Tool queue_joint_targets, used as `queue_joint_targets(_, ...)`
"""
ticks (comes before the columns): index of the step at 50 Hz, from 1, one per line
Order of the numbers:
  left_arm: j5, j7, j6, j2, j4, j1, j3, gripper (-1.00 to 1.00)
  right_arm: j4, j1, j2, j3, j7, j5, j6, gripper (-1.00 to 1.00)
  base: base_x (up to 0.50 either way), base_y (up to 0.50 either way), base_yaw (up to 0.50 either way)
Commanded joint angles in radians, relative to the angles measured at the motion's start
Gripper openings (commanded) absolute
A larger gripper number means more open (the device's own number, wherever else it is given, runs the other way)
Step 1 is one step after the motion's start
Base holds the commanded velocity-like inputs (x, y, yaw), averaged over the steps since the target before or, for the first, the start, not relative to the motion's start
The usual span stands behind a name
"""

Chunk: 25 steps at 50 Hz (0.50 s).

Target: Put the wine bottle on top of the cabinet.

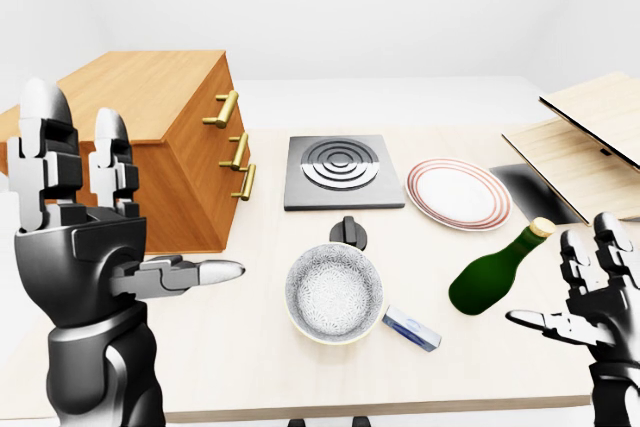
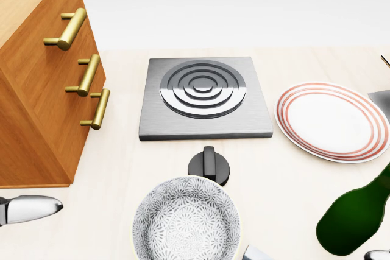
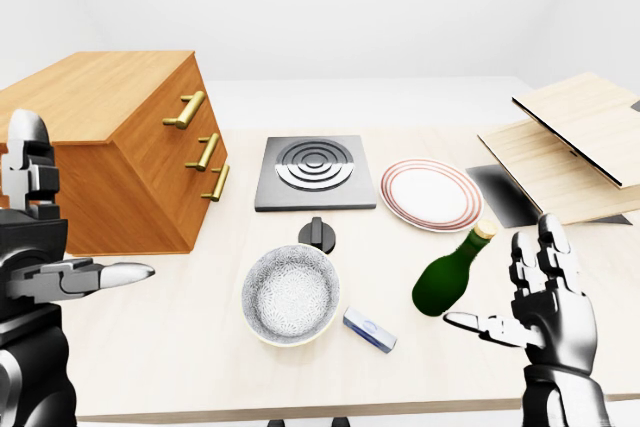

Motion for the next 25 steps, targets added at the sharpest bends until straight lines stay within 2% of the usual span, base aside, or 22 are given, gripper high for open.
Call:
queue_joint_targets(1, 0.014, -0.002, 0.000, -0.008, 0.012, 0.013, -0.016, 1.00, 0.093, -0.041, -0.065, 0.036, -0.034, 0.012, 0.000, 1.00, 0.00, 0.00, 0.00)
queue_joint_targets(14, 0.011, -0.002, 0.000, -0.005, 0.018, 0.008, -0.005, 1.00, 0.205, -0.086, -0.118, 0.072, -0.066, 0.027, 0.000, 1.00, 0.00, 0.00, 0.00)
queue_joint_targets(25, 0.022, -0.006, 0.000, -0.013, 0.051, 0.018, -0.018, 1.00, 0.301, -0.128, -0.160, 0.123, -0.095, 0.024, 0.000, 1.00, 0.00, 0.00, 0.00)
